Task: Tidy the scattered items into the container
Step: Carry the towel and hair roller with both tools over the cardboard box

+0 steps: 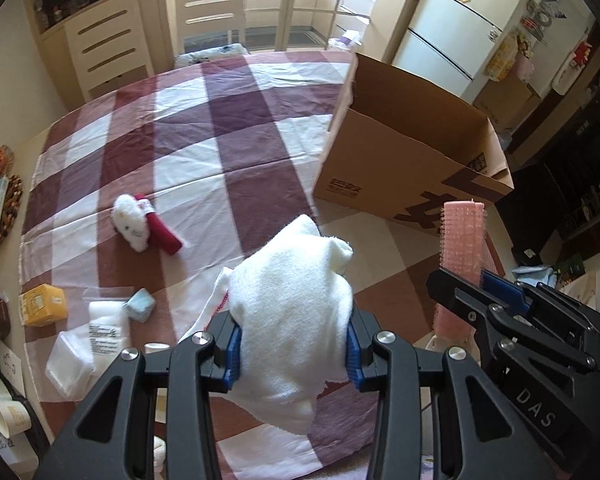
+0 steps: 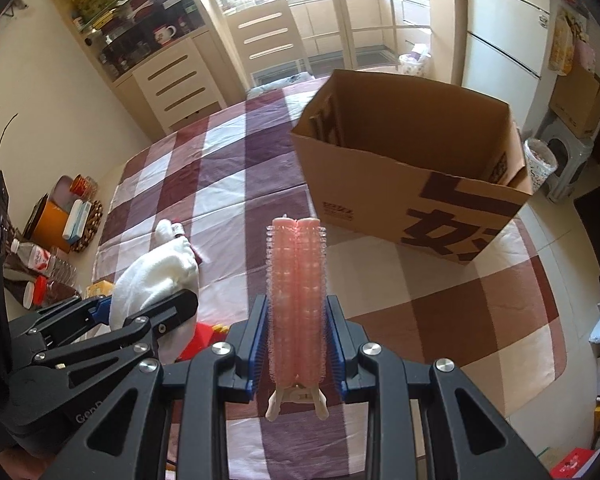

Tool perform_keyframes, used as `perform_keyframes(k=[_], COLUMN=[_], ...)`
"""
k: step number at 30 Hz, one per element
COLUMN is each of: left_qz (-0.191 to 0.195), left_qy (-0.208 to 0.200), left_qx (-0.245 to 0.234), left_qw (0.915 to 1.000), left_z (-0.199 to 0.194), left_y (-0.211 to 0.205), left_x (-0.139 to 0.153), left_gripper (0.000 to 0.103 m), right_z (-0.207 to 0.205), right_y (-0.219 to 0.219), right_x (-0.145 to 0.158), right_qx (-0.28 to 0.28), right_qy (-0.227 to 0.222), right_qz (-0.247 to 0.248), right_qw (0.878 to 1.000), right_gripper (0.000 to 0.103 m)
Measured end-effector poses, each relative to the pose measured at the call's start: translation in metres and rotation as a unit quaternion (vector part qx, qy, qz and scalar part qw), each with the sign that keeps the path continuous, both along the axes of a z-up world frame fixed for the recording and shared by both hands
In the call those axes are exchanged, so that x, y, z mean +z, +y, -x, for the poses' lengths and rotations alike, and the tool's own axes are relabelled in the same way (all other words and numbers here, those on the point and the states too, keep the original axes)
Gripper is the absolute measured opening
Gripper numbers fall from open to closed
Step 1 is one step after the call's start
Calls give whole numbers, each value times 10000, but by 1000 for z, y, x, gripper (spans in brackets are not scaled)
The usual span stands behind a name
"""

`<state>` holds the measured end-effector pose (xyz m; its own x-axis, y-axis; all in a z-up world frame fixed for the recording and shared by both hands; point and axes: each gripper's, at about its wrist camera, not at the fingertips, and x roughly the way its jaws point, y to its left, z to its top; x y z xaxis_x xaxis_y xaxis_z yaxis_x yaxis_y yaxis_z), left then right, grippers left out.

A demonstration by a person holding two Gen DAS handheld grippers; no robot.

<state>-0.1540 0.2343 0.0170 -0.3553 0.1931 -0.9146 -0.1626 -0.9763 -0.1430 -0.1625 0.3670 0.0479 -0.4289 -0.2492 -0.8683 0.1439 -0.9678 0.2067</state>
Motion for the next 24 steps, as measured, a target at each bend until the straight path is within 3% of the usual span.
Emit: perform_keyframes(k=[24], left_qz=[150], left_qy=[-17], left_qx=[-906], left_qw=[9958], left_z=[37], left_y=[102], left_x=[-19], left_gripper=[41], right_z=[27], right_y=[84], right_x=[-17], right_qx=[-789], right_qy=[-140], right_qz=[-93], right_qw=[9967], right_gripper=[28])
